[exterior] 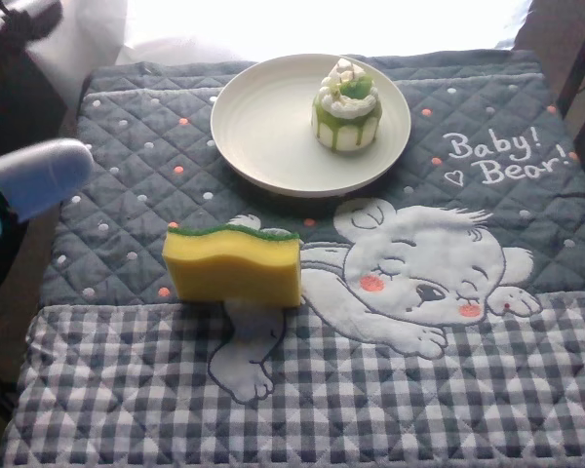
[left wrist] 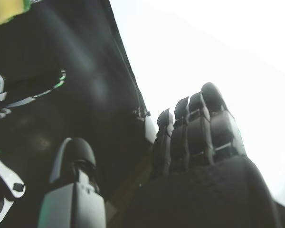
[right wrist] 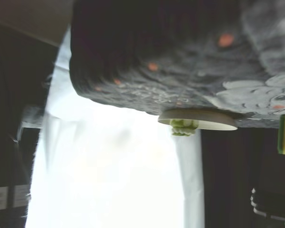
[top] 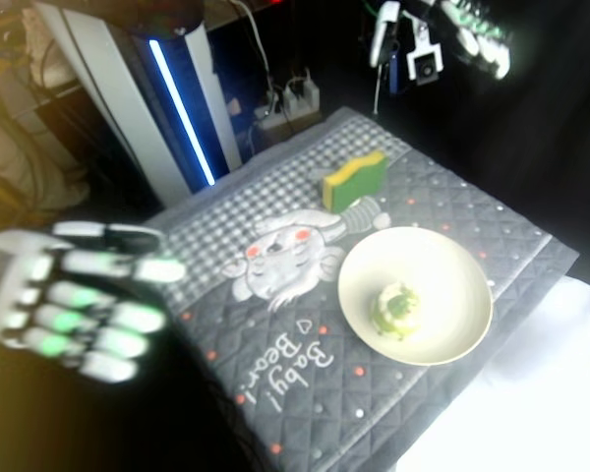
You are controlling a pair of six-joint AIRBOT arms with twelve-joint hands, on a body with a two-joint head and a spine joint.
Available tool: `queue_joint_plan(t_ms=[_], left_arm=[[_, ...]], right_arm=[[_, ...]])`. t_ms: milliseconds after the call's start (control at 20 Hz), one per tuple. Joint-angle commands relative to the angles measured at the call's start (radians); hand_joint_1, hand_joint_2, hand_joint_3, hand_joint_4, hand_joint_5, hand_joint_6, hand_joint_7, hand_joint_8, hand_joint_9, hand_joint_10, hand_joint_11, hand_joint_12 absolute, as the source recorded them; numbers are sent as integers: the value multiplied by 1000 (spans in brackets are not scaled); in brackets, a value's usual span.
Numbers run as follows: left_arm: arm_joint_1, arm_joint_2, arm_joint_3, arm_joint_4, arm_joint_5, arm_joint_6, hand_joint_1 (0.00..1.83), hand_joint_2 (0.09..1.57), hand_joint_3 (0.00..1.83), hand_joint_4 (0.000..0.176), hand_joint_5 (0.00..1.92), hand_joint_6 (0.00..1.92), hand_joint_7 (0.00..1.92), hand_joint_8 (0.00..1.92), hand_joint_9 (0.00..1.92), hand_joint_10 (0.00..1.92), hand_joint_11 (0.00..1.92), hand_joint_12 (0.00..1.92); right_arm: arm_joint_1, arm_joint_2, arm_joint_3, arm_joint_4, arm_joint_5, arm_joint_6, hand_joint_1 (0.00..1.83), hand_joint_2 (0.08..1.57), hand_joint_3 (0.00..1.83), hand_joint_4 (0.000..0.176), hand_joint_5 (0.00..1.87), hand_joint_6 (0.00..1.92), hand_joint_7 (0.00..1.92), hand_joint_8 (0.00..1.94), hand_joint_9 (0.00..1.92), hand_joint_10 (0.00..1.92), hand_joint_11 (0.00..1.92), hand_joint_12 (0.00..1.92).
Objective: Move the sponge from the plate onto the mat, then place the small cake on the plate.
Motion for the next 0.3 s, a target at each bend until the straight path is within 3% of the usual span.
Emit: queue_joint_plan(t_ms=[0,150,250], left_arm=[[0,-1,-2,0,-174,-15,181,1127,11,0,92,0,103,2,127,1,0,705],[33,-1,-7,-11,-218,-33,103,1169,7,0,57,0,91,0,93,0,0,635],[51,-3,-9,-17,-246,-51,114,1144,3,0,84,5,146,3,133,6,0,792]], right_arm=[[2,9,-2,32,164,10,810,849,13,169,176,2,103,2,0,0,0,0],[0,5,-4,32,164,10,782,839,5,176,203,13,107,7,0,0,0,0],[0,3,-8,22,173,10,733,839,4,176,239,4,159,11,0,0,0,0]])
